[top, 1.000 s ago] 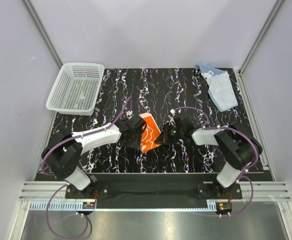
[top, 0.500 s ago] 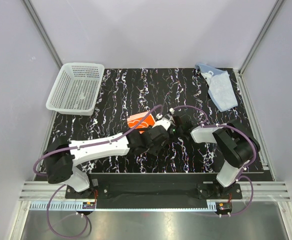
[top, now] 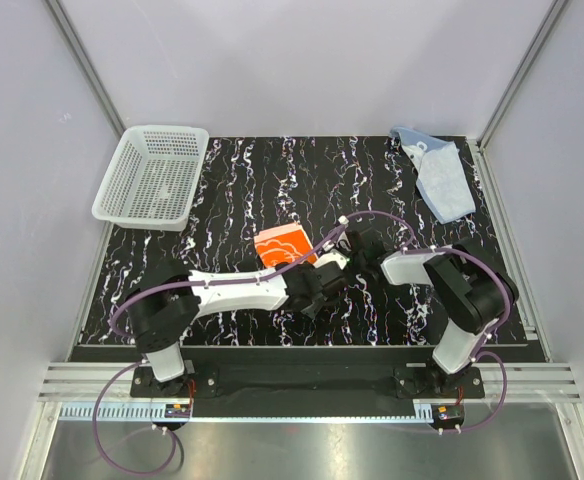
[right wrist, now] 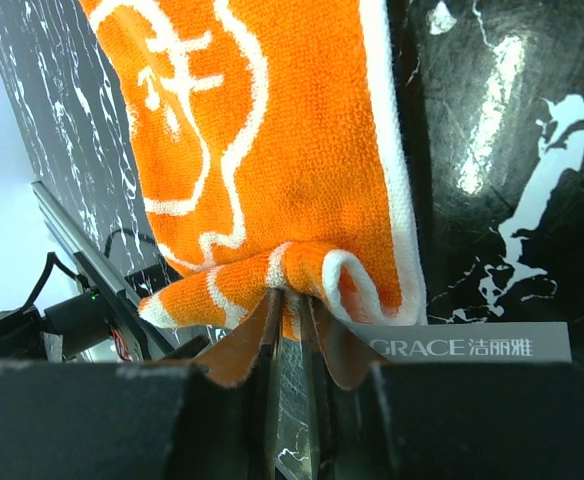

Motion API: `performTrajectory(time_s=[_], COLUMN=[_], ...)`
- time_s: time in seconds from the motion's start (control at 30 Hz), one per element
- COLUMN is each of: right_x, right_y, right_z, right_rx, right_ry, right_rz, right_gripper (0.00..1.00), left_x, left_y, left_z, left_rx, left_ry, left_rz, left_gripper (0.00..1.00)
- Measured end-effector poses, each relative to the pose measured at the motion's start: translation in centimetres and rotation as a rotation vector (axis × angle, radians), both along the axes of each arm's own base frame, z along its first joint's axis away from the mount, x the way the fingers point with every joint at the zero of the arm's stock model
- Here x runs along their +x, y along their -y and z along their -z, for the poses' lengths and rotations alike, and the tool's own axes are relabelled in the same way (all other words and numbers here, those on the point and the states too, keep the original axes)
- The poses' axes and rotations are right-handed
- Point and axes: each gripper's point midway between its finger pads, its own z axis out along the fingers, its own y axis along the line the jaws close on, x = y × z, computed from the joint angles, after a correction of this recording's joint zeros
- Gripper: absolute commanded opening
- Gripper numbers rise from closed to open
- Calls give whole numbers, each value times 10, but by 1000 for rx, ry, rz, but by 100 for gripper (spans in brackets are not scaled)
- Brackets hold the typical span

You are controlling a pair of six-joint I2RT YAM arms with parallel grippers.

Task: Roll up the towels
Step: Roll the towel

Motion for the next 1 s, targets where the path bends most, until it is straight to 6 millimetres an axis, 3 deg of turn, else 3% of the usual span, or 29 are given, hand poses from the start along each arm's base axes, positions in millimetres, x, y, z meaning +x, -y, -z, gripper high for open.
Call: performTrajectory(time_s=[0.63,1.0], right_x=[2,6], right_y=[-4,3], right_z=[1,1], right_rx=[24,38], right_ry=[-17,-39], right_rz=[-20,-8], right_gripper=[19,18], left_x=[21,34], left_y=[-16,-32], left_z=[-1,23], left_rx=[77,111], left_ry=[98,91], left_rz=[-43,-90], left_gripper=[55,55])
